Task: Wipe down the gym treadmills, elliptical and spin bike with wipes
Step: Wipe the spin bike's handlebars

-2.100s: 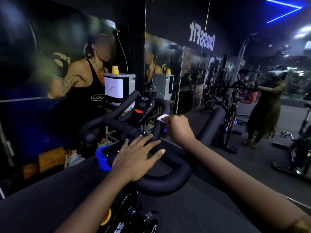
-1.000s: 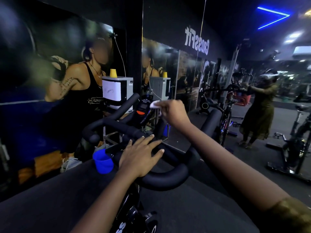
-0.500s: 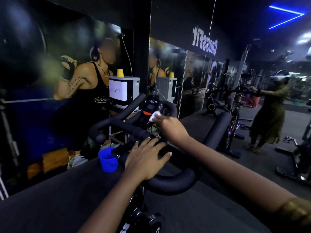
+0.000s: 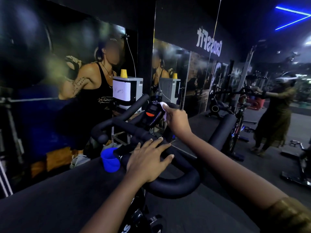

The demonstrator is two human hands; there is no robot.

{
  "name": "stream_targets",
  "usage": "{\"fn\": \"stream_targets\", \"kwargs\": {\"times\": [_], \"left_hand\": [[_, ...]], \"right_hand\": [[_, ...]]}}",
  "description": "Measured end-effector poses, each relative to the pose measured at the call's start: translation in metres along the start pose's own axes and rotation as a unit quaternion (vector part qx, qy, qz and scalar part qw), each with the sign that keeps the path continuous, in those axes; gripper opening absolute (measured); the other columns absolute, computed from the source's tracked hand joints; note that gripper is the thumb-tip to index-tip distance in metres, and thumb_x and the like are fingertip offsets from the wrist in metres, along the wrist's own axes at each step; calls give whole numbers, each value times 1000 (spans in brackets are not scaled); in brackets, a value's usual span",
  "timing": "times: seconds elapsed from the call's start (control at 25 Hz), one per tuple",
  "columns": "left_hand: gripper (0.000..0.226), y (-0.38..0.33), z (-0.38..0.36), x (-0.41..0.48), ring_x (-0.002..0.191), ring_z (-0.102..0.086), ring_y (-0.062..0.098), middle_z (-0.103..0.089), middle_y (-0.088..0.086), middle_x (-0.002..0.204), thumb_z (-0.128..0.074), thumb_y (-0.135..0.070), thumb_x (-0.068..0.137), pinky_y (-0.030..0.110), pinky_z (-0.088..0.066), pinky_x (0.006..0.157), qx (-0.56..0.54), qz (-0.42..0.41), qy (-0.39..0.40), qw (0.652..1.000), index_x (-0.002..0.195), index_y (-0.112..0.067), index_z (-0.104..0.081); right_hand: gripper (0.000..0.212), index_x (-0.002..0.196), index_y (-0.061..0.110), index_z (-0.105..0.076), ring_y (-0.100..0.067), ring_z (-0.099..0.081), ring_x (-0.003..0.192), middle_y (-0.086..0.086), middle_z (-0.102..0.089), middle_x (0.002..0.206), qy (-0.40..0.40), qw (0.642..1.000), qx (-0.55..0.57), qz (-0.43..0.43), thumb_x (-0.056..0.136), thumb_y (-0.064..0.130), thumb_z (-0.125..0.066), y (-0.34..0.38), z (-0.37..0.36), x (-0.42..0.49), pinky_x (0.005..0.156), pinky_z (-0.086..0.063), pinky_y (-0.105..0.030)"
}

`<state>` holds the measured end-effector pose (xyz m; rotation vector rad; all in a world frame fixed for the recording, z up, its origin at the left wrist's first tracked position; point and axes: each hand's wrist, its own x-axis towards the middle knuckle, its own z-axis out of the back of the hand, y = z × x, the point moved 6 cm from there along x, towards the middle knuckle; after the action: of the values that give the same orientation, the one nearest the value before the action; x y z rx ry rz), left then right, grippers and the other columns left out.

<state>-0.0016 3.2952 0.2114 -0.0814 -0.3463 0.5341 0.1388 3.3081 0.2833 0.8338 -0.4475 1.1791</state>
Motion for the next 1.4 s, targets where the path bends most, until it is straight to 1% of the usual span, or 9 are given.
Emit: {"fn": "stream_targets", "kwargs": {"times": [0.16, 0.32, 0.4, 0.48, 0.6, 0.76, 0.96, 1.28, 1.4], "left_hand": [[54, 0, 0, 1, 145, -14, 13, -20, -12, 157, -31, -58, 96, 39, -14, 118, 10, 3, -4, 1000, 145, -37, -31], [53, 0, -1, 2, 145, -13, 12, -16, -15, 158, -29, -59, 96, 39, -12, 118, -2, -1, -2, 1000, 145, -42, -28], [52, 1, -1, 2, 146, -12, 11, -15, -16, 158, -29, -59, 96, 38, -12, 118, -7, -2, -1, 1000, 145, -43, -27], [52, 2, -1, 2, 145, -13, 11, -15, -17, 158, -29, -59, 96, 37, -12, 118, -9, -1, -6, 1000, 145, -43, -27], [52, 4, -2, 3, 145, -15, 11, -17, -17, 157, -29, -59, 96, 36, -14, 118, -7, -5, -16, 1000, 145, -43, -29], [52, 4, -3, 3, 144, -17, 11, -20, -16, 156, -30, -59, 95, 36, -17, 117, -7, -4, -22, 1000, 145, -42, -30], [52, 4, -1, 3, 144, -16, 10, -18, -17, 157, -31, -58, 96, 35, -17, 117, -17, -4, -23, 1000, 145, -42, -30], [51, 3, 2, 2, 143, -20, 11, -21, -16, 156, -33, -56, 96, 32, -20, 115, -13, -9, -39, 999, 144, -40, -32], [51, 2, 2, 1, 143, -20, 11, -22, -16, 156, -34, -56, 96, 32, -20, 115, -15, -7, -43, 999, 144, -40, -32]], "right_hand": [[40, 127, 24, -53, -31, -62, 97, -5, -60, 123, 118, 969, -162, 146, 89, 15, -52, 30, -7, -36, 75, -46, -36], [37, 119, 11, -62, -33, -63, 101, -9, -60, 125, 52, 972, -126, 192, 85, 2, -49, 42, 10, 0, 77, -53, -44], [41, 131, 9, -51, -30, -53, 117, -9, -51, 135, 91, 954, -221, 180, 92, 1, -43, 40, -5, 27, 93, -43, -41], [42, 139, 7, -39, -25, -35, 132, -10, -40, 143, 143, 920, -308, 195, 97, 6, -35, 39, -26, 40, 110, -20, -34], [43, 143, 6, -33, -23, -22, 140, -11, -30, 149, 175, 884, -343, 263, 100, 11, -29, 40, -36, 26, 113, -4, -32], [44, 144, 10, -33, -19, -20, 142, -4, -24, 154, 214, 882, -273, 321, 100, 12, -32, 41, -21, -15, 109, -23, -28], [39, 137, 9, -43, -23, -31, 135, -9, -36, 146, 165, 912, -304, 220, 99, 9, -33, 43, -17, 35, 105, -33, -33], [44, 145, 16, -31, -18, -21, 141, -3, -24, 153, 267, 833, -336, 351, 101, 12, -27, 46, -48, 6, 106, -26, -27], [42, 134, 8, -49, -25, -43, 130, -13, -45, 141, 243, 810, -301, 441, 93, 4, -42, 37, -37, -3, 100, -40, -30]]}}
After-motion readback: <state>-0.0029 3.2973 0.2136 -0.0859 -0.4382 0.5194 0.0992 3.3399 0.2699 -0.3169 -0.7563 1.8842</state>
